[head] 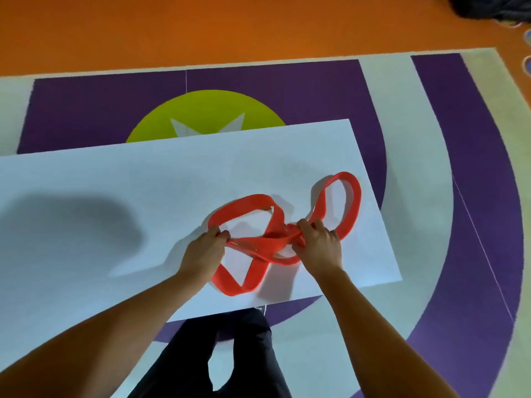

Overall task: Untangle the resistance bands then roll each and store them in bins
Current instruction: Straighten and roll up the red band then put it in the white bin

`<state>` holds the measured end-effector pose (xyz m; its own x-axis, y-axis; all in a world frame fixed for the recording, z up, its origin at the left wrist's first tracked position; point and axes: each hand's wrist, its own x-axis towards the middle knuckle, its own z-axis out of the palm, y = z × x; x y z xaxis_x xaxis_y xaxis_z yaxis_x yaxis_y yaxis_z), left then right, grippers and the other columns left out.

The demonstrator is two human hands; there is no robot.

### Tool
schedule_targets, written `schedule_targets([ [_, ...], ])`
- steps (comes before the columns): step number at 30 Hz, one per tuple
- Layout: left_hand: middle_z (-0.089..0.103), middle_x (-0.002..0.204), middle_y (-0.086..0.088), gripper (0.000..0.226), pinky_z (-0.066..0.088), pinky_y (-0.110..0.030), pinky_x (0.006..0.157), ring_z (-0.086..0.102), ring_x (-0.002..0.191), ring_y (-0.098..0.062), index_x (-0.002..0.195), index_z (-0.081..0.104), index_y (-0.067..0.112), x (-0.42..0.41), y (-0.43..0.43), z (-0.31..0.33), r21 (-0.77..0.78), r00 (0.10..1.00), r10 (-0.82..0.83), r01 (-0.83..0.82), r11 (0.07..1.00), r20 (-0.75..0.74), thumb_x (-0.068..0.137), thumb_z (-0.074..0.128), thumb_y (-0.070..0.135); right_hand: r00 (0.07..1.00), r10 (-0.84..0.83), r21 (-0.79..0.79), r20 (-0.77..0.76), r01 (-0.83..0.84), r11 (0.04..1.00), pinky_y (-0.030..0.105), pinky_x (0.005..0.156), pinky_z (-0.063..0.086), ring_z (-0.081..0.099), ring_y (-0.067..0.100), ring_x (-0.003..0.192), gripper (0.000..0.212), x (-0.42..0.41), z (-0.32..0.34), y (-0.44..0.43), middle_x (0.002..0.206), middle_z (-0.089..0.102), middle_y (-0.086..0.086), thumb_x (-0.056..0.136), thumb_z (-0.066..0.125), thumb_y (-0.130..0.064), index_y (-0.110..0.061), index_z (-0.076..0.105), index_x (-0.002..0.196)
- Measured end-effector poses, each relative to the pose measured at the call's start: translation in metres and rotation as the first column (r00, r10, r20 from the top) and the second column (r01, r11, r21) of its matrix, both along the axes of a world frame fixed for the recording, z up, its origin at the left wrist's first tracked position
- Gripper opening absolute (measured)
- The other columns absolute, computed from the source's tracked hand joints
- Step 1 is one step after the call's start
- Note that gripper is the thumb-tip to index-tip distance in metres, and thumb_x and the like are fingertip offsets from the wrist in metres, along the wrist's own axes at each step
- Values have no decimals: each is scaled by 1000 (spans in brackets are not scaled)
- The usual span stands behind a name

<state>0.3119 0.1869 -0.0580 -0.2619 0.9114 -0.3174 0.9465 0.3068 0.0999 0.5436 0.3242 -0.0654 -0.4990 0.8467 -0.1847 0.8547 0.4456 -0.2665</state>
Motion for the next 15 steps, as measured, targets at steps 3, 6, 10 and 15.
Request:
schedule_targets([
  [3,64,106,-1,21,61,-34,57,71,73,-21,98,71,18,6,-26,11,77,992,103,-108,991,71,83,77,4,995,-55,-15,-86,54,998,42,67,60,67,33,68,34,-6,11,-23,94,63,6,79,73,-21,-22,65,112],
  [6,59,113,-2,18,57,-38,59,68,75,-25,100,65,17,7,-50,28,170,953,237,-270,948,190,87,70,5,987,-45,9,-157,47,999,43,60,59,66,37,66,42,-26,26,-38,91,61,10,76,72,-13,-20,66,116],
  [10,58,113,-1,21,55,-34,69,67,82,-23,101,66,17,-3,-69,51,244,888,374,-439,865,269,87,68,2,982,15,59,-186,-4,998,41,60,54,65,39,68,47,-64,48,-36,91,61,13,69,73,-5,-17,67,114],
  [15,62,110,-7,18,54,-35,72,68,86,-30,105,66,11,-28,-121,71,314,813,521,-581,751,259,88,70,6,960,139,97,-242,-119,988,40,60,54,66,38,70,48,-121,78,-63,90,62,11,64,74,-3,-20,67,108],
])
